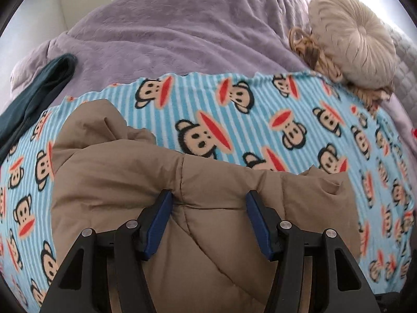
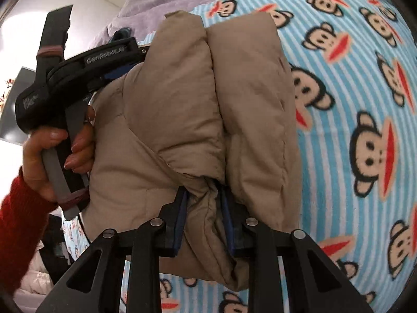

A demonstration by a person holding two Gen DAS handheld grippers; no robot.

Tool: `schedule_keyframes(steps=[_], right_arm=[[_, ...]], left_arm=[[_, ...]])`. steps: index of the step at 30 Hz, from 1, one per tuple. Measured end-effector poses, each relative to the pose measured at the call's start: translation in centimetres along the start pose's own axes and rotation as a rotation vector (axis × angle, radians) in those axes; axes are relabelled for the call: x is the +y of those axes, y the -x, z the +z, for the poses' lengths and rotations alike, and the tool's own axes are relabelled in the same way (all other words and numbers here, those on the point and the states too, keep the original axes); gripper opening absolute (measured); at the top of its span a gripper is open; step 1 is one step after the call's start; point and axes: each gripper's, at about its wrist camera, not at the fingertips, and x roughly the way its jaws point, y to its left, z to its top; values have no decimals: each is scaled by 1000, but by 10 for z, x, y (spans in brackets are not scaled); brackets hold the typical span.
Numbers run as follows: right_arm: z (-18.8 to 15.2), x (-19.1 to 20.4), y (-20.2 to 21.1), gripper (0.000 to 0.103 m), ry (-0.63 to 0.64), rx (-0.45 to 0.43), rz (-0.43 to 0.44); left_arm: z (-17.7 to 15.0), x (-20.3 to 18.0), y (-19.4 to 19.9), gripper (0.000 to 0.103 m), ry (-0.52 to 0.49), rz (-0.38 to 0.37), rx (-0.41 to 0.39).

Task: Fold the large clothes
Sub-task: 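Press the folded bundle flat with both tools closed on its edge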

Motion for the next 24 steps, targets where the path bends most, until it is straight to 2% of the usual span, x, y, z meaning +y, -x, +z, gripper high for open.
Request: schedule_keyframes(steps=[4,13,24], right_arm=[[-14,-7,-8,27,19,-27,-10],[-15,-9,-13,27,-17,-36,-31],[-11,-6,-14,27,-39,-27,-55]], left_arm=[[-3,-8,-7,60,-29,39,3],[-4,-11,-5,60,-47,61,16],[-13,-5,42,60,-47,49,7]])
